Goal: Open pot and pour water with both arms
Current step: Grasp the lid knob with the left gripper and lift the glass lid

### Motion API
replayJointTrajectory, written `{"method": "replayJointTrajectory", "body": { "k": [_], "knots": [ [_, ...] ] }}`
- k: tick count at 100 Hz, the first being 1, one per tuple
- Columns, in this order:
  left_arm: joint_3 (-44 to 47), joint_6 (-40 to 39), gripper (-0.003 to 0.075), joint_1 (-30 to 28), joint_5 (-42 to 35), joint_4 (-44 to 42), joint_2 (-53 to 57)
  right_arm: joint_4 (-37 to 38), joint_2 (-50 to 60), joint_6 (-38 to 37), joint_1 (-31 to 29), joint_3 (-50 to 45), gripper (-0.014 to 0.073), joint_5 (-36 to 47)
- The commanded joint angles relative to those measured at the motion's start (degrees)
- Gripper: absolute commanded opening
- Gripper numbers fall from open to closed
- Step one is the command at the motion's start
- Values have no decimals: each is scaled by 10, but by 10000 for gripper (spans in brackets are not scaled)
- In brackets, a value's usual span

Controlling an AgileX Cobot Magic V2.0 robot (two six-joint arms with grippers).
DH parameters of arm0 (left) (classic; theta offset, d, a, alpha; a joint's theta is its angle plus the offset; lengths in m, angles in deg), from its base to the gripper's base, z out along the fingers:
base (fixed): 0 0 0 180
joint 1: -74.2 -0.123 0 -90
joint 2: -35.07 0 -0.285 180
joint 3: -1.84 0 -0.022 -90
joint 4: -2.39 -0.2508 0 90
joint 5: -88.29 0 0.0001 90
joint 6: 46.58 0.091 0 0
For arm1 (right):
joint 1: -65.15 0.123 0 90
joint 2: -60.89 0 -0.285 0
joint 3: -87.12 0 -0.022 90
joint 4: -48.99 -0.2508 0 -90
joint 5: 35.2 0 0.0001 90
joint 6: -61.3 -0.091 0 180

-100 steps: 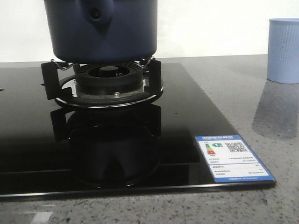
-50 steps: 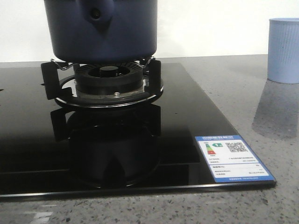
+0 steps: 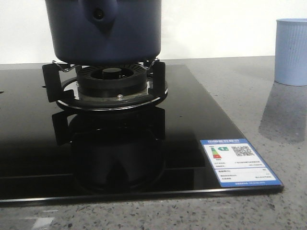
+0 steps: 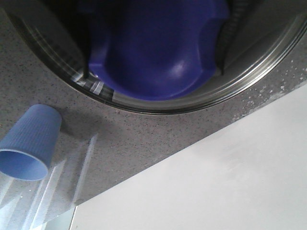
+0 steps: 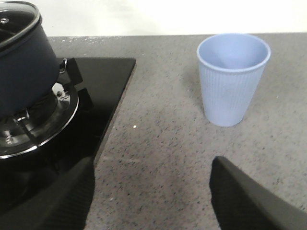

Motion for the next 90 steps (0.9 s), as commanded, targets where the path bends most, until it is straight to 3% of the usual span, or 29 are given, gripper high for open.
{"method": "replayJointTrajectory", "body": {
  "k": [1, 28, 80, 90],
  "knots": [
    [-40, -5, 366, 4, -7, 22, 37, 22, -5, 6, 1, 16, 463, 60],
    [-66, -5, 367, -39, -16, 17, 93, 51, -5, 6, -2, -17, 463, 107],
    [-66, -5, 367, -211, 41, 17, 170, 90, -9, 6, -4, -147, 463, 344],
    [-66, -5, 367, -233, 54, 17, 172, 93, -34, 11, -34, -154, 463, 374]
  ]
}}
